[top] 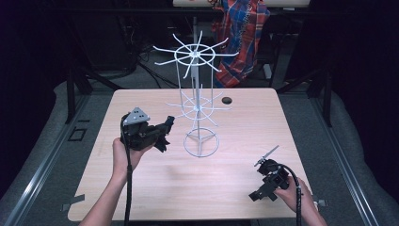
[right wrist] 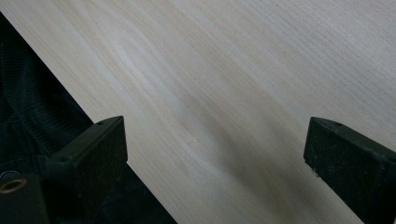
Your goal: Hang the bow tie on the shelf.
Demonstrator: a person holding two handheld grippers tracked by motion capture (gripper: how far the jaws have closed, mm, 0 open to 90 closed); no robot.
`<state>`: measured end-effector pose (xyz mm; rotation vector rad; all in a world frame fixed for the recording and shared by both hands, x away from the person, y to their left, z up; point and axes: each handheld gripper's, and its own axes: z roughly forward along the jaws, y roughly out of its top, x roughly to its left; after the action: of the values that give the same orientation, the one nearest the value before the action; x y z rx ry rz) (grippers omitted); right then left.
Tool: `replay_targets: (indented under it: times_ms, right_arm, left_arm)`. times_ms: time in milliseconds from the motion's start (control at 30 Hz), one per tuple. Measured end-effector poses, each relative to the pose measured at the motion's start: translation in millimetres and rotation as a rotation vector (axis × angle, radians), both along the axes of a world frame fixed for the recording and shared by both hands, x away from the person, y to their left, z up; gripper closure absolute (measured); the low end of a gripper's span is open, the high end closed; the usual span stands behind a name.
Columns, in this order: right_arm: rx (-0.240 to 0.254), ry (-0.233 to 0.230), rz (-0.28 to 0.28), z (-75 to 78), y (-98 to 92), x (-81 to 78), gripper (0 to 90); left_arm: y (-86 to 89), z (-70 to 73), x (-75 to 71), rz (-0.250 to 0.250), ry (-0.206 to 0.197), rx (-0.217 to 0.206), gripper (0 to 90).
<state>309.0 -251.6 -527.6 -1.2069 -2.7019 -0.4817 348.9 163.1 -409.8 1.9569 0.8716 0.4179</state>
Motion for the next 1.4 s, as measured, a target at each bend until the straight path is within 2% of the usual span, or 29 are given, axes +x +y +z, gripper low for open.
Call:
replay_targets:
  times_ms: [533,633,800,833,967,1167,1400]
  right_arm:
    - [0.001,0.002,0.001,-0.3,-0.3,0.0,5.7]
    - [0.003,-0.002,-0.006,-0.8,-0.3,-0.1,5.7]
    - [-0.001,0.007,0.008,0.0,-0.5,0.3,5.7]
    - [0.018,0.000,-0.021,-1.8,0.2,-1.1,5.7]
    - [-0.002,0.002,0.000,-0.7,-0.3,-0.1,5.7]
    - [-0.004,0.010,0.012,-0.1,-0.8,0.4,5.7]
    - [0.004,0.004,-0.003,-1.6,-0.4,-0.5,5.6]
  left_arm:
    - [-14.0,-12.3,11.7,0.003,0.026,0.041,87.6]
    - [-16.0,-14.1,14.3,0.013,0.029,0.037,87.6]
    - [-23.6,-19.3,19.8,0.012,0.043,0.054,87.7]
    - [-24.6,-20.2,20.6,0.013,0.044,0.053,87.7]
    - [-27.6,-22.8,23.1,0.015,0.048,0.050,87.7]
    - [-31.4,-25.4,26.1,0.010,0.056,0.060,87.7]
    - [-36.1,-27.9,28.4,0.002,0.060,0.058,87.6]
